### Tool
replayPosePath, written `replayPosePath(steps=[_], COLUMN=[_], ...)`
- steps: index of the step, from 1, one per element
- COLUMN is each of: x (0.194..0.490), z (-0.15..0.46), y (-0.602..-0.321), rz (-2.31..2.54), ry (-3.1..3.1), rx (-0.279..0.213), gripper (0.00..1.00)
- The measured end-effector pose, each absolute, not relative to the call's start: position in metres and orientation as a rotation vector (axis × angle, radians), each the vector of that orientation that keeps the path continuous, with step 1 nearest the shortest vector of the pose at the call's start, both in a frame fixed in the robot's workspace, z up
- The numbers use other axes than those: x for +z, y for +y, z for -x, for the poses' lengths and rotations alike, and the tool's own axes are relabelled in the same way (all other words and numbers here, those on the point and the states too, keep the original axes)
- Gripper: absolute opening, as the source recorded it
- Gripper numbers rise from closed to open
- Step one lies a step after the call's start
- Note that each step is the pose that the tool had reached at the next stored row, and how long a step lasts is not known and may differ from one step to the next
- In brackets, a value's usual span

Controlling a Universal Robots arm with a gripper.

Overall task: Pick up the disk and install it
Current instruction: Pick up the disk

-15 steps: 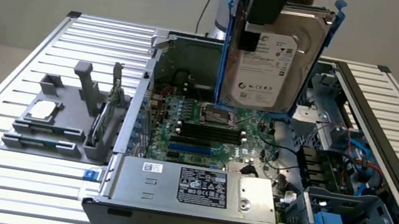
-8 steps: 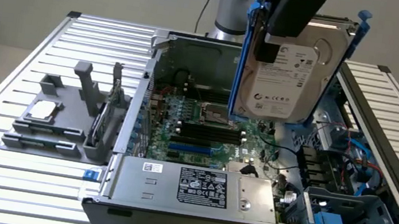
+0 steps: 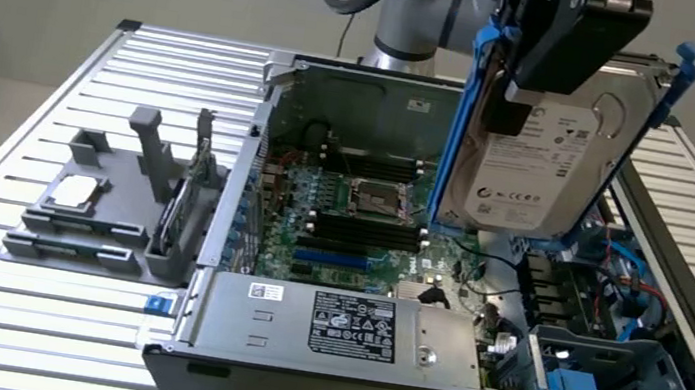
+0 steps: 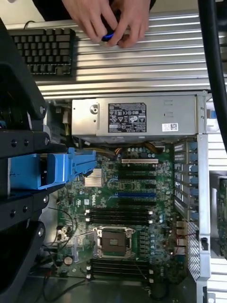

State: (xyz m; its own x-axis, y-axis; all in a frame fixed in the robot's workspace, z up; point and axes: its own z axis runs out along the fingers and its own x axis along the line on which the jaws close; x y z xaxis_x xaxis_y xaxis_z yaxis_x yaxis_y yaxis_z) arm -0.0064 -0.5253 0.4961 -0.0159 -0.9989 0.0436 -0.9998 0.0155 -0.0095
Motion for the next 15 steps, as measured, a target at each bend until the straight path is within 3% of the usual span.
replayPosePath(steps=[15], x=[0.496], z=[-0.036], y=[-0.564], rz=[-2.183], ry=[-2.217], rx=[0.050], gripper=[0.32])
